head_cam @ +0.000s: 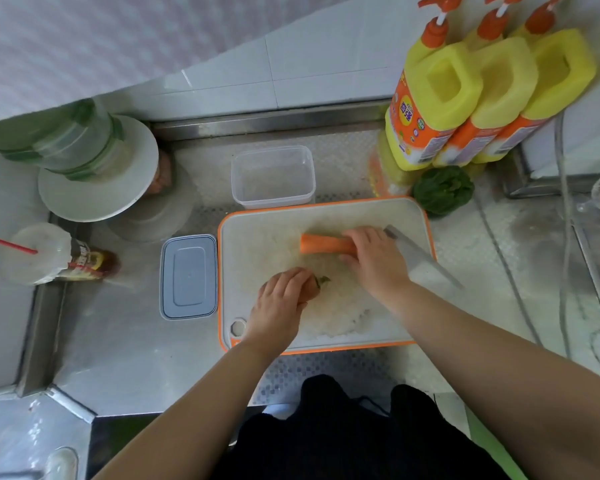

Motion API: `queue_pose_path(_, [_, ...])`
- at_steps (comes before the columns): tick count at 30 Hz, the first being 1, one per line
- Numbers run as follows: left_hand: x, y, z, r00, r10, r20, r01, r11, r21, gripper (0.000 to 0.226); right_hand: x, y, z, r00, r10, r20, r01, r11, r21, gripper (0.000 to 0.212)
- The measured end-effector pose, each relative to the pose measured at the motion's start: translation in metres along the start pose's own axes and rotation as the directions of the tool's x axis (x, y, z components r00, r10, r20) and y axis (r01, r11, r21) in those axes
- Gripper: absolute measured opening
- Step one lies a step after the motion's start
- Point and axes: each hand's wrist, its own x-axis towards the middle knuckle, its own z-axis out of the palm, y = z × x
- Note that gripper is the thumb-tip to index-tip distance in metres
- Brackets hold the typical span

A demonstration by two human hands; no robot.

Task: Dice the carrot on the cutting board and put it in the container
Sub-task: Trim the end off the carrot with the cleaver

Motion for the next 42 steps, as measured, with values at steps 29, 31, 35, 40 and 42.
queue_pose_path(29, [-0.017,0.019,0.022,0.957,-0.003,-0.291,-0.021,0.996,-0.081,0.023,-0.103,0.019,-0.047,0.906,0.336,-0.258,-0.320,0.942,0.102,0.028])
queue_pose_path(31, [-0.010,0.019,0.025,0.954,0.026,-0.299,-0.051,0.996,-0.076,0.021,-0.093,-0.006,-0.052,0.971,0.184,-0.153,-0.182,0.983,0.024,0.023])
queue_pose_path(35, [-0.001,0.014,0.031,0.938,0.096,-0.332,-0.116,0.992,-0.042,0.014,-0.093,-0.037,-0.044,0.979,0.121,0.163,-0.123,0.992,0.006,0.030])
queue_pose_path(40, [0.002,0.002,0.038,0.934,0.133,-0.332,-0.153,0.988,-0.033,0.011,-0.095,-0.046,-0.038,0.963,0.119,0.240,-0.114,0.993,-0.038,0.035])
queue_pose_path(42, [0.004,0.000,0.040,0.940,0.141,-0.310,-0.154,0.988,-0.017,0.011,-0.095,-0.047,-0.041,0.961,0.115,0.252,-0.103,0.993,-0.062,0.035])
